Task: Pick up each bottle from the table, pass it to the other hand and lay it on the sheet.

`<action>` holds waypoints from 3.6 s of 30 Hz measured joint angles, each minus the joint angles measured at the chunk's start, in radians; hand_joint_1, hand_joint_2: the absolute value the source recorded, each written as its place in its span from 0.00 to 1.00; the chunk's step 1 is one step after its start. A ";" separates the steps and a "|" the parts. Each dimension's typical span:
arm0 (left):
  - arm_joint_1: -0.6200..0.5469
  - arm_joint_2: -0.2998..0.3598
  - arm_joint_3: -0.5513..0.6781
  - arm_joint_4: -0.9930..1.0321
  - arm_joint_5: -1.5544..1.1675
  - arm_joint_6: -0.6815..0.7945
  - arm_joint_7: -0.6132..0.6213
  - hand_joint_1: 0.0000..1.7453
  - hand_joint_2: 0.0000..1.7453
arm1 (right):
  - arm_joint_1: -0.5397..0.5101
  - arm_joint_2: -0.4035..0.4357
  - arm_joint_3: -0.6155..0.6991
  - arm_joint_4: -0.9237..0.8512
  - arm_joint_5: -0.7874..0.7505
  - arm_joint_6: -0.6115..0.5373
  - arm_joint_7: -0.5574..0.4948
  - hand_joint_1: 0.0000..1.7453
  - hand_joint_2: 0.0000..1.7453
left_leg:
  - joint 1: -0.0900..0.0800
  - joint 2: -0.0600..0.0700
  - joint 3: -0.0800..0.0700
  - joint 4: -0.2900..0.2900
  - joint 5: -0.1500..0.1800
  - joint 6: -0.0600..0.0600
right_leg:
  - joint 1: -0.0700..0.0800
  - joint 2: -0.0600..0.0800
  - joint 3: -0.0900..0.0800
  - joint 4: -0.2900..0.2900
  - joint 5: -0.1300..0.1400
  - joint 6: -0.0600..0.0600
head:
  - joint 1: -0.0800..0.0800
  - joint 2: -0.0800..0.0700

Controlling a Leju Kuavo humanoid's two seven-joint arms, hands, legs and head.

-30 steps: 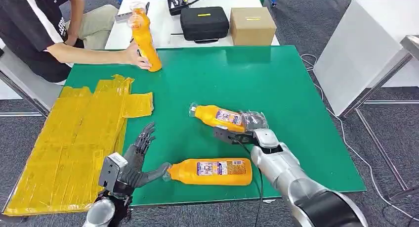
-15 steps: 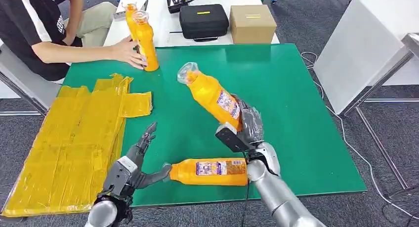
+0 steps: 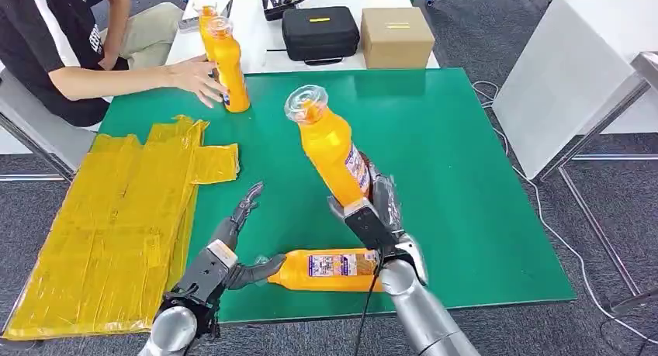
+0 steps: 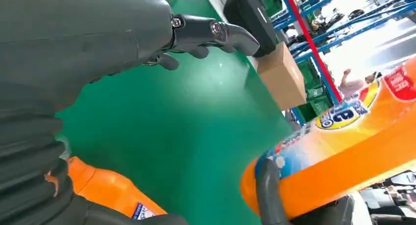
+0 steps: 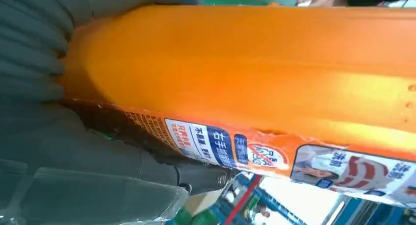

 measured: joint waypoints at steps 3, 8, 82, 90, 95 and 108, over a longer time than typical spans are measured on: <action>-0.010 -0.009 -0.013 0.000 -0.013 0.014 0.006 0.00 1.00 | 0.007 0.019 0.026 0.000 0.011 0.021 -0.001 1.00 1.00 | 0.000 0.000 0.000 0.000 0.000 0.000 | 0.000 0.000 0.000 0.000 0.000 0.000 | 0.000 0.000; -0.016 -0.015 -0.024 0.000 -0.015 0.018 0.011 0.00 1.00 | 0.012 0.038 0.058 0.000 0.022 0.026 0.000 1.00 1.00 | 0.000 0.000 0.000 0.000 0.000 0.000 | 0.000 0.000 0.000 0.000 0.000 0.000 | 0.000 0.000; -0.171 -0.056 -0.067 0.159 0.593 -0.027 0.169 0.00 1.00 | -0.097 0.108 0.232 0.217 0.276 -0.046 0.203 1.00 1.00 | 0.000 0.001 -0.003 0.000 0.000 0.000 | 0.000 0.000 -0.004 0.000 0.000 0.000 | 0.000 0.000; -0.161 -0.056 -0.066 0.159 0.593 -0.025 0.167 0.00 1.00 | -0.083 0.102 0.229 0.224 0.283 -0.044 0.209 1.00 1.00 | 0.000 0.001 -0.003 0.000 0.000 0.000 | 0.000 0.001 -0.004 0.000 0.000 0.000 | 0.000 0.000; -0.154 -0.055 -0.063 0.159 0.597 -0.010 0.148 0.00 1.00 | -0.064 0.102 0.229 0.224 0.283 -0.016 0.211 1.00 1.00 | 0.000 0.001 -0.004 0.000 0.000 0.000 | 0.000 0.001 -0.005 0.000 0.000 0.000 | 0.000 0.000; -0.150 -0.056 -0.052 0.142 0.602 -0.002 0.139 0.00 1.00 | -0.064 0.102 0.230 0.231 0.251 0.030 0.200 1.00 1.00 | 0.000 0.001 -0.004 0.000 0.000 0.000 | 0.000 0.001 -0.005 0.000 0.000 0.000 | 0.000 0.000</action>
